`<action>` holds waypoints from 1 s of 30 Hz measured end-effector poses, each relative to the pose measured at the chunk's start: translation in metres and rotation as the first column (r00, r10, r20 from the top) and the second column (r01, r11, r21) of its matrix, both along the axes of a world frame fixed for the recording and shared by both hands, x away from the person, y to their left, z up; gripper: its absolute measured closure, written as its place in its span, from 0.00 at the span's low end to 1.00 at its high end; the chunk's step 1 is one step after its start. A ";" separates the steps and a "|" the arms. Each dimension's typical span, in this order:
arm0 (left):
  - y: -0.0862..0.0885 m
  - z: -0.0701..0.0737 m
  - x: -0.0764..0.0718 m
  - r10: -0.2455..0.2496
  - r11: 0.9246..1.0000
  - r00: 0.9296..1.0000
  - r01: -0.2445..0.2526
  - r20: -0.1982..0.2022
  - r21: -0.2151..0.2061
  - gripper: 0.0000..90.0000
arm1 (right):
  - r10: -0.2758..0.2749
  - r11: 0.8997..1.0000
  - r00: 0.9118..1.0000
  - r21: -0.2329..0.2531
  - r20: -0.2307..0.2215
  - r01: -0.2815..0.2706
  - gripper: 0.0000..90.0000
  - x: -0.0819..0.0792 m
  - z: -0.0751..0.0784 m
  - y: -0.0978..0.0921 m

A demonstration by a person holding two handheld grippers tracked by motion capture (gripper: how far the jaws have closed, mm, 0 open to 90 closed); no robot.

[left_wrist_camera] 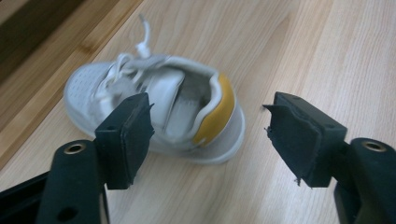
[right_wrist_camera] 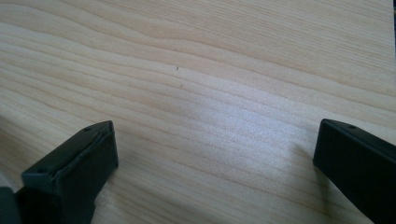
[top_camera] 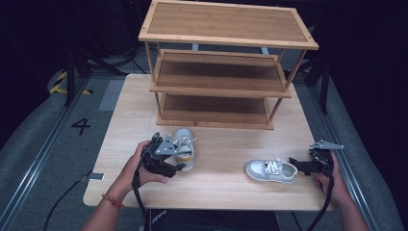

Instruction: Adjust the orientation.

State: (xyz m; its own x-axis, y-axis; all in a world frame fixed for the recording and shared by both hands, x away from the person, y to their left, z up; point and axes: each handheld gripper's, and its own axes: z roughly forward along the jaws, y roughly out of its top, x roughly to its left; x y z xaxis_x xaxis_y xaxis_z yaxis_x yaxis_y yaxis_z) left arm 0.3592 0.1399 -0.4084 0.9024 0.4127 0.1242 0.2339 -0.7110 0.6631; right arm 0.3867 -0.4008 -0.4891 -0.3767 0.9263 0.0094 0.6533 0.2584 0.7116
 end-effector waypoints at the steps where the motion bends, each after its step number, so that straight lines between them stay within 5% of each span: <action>1: -0.006 0.000 0.001 -0.010 1.000 1.000 0.010 0.009 0.022 0.37 | -0.001 1.000 1.000 0.000 0.000 0.001 0.00 0.000 0.000 0.000; 7: -0.025 -0.006 0.007 -0.070 0.993 0.997 0.073 -0.030 0.098 0.42 | -0.001 1.000 1.000 0.000 0.000 0.001 0.00 0.000 0.000 0.000; 17: -0.043 -0.026 0.030 -0.064 0.978 0.988 0.090 -0.143 0.186 0.53 | 0.009 1.000 1.000 0.000 0.000 -0.009 0.00 0.001 0.000 0.000; 23: -0.041 -0.031 0.037 -0.085 0.980 0.977 0.118 -0.197 0.160 0.63 | 0.012 1.000 1.000 0.000 -0.001 -0.012 0.00 0.001 0.000 0.000; 30: -0.039 -0.030 0.037 -0.104 0.977 0.975 0.137 -0.199 0.163 0.69 | 0.012 1.000 1.000 0.001 -0.001 -0.012 0.00 0.001 0.000 0.000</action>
State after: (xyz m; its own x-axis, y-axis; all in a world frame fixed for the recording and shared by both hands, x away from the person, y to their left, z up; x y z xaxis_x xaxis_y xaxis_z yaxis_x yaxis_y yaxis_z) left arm 0.3964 0.1007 -0.4382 0.9580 0.2866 0.0076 0.2481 -0.8423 0.4785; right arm 0.3880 -0.4009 -0.4889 -0.3878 0.9217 0.0105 0.6509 0.2658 0.7111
